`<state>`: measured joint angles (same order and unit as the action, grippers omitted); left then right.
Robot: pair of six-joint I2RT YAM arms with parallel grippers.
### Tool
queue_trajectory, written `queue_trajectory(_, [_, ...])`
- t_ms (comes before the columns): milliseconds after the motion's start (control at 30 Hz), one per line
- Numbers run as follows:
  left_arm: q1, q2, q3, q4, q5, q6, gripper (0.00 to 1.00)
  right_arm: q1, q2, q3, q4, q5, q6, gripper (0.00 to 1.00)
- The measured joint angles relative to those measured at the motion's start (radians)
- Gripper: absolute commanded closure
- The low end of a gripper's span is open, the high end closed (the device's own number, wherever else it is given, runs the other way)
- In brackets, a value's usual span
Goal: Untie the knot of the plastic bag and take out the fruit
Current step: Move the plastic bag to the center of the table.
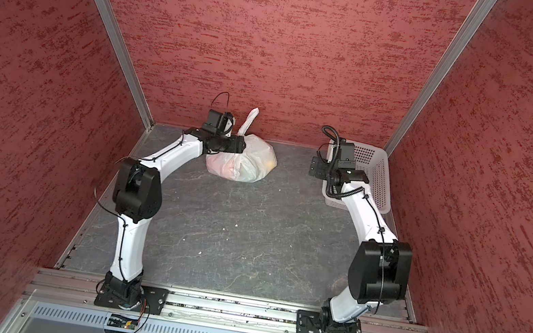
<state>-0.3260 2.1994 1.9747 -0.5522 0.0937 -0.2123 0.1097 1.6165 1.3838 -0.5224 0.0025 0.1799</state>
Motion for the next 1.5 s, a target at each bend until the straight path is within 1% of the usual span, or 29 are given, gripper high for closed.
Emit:
queue_trajectory(67, [-0.009,0.064,0.09,-0.045,-0.01,0.0,0.17,0.0,0.0,-0.014,-0.013,0.0,0.007,0.02])
queue_trajectory(133, [-0.018,0.123,0.171,-0.089,-0.022,0.0,0.28,0.0,0.0,-0.02,-0.027,0.0,0.011,0.02])
queue_trajectory(200, [-0.02,0.163,0.223,-0.124,-0.026,-0.006,0.41,0.0,0.0,-0.021,-0.031,0.0,0.018,0.02])
queue_trajectory(233, [-0.02,0.171,0.231,-0.136,-0.026,-0.004,0.47,0.0,-0.001,-0.021,-0.031,0.0,0.019,0.01])
queue_trajectory(300, [-0.019,0.178,0.232,-0.164,-0.025,-0.013,0.64,0.001,-0.002,-0.021,-0.031,-0.001,0.023,0.02])
queue_trajectory(400, [-0.017,0.178,0.232,-0.185,-0.019,-0.017,0.84,0.001,-0.002,-0.021,-0.031,-0.003,0.029,0.02])
queue_trajectory(533, [-0.026,0.16,0.18,-0.18,-0.01,-0.013,1.0,0.003,-0.001,-0.021,-0.029,-0.018,0.04,0.02])
queue_trajectory(633, [-0.047,0.116,0.091,-0.17,0.004,-0.015,1.0,0.007,0.0,-0.021,-0.027,-0.026,0.049,0.02])
queue_trajectory(733, [-0.077,0.042,-0.021,-0.151,0.014,-0.014,1.0,0.017,0.001,-0.021,-0.024,-0.03,0.056,0.02])
queue_trajectory(933, [-0.148,-0.158,-0.252,-0.115,0.061,-0.01,1.0,0.048,0.0,-0.028,-0.013,-0.045,0.072,0.02])
queue_trajectory(1067, [-0.225,-0.278,-0.383,-0.099,0.089,-0.006,1.0,0.073,-0.016,-0.072,-0.002,-0.066,0.082,0.01])
queue_trajectory(1200, [-0.308,-0.369,-0.512,-0.079,0.109,-0.014,1.0,0.113,-0.05,-0.114,-0.001,-0.087,0.081,0.01])
queue_trajectory(1233, [-0.328,-0.386,-0.542,-0.075,0.113,-0.02,0.89,0.126,-0.061,-0.124,0.0,-0.093,0.078,0.01])
queue_trajectory(1300, [-0.358,-0.409,-0.589,-0.066,0.12,-0.039,0.62,0.15,-0.08,-0.14,0.002,-0.111,0.074,0.01])
queue_trajectory(1333, [-0.366,-0.415,-0.605,-0.064,0.124,-0.047,0.51,0.161,-0.091,-0.148,0.002,-0.123,0.07,0.01])
queue_trajectory(1367, [-0.37,-0.421,-0.619,-0.059,0.126,-0.058,0.45,0.173,-0.102,-0.155,0.002,-0.14,0.064,0.01])
queue_trajectory(1433, [-0.369,-0.444,-0.647,-0.044,0.122,-0.08,0.38,0.197,-0.122,-0.166,0.0,-0.169,0.049,0.01])
queue_trajectory(1500, [-0.364,-0.486,-0.674,-0.033,0.11,-0.096,0.33,0.221,-0.148,-0.176,-0.003,-0.187,0.035,0.01])
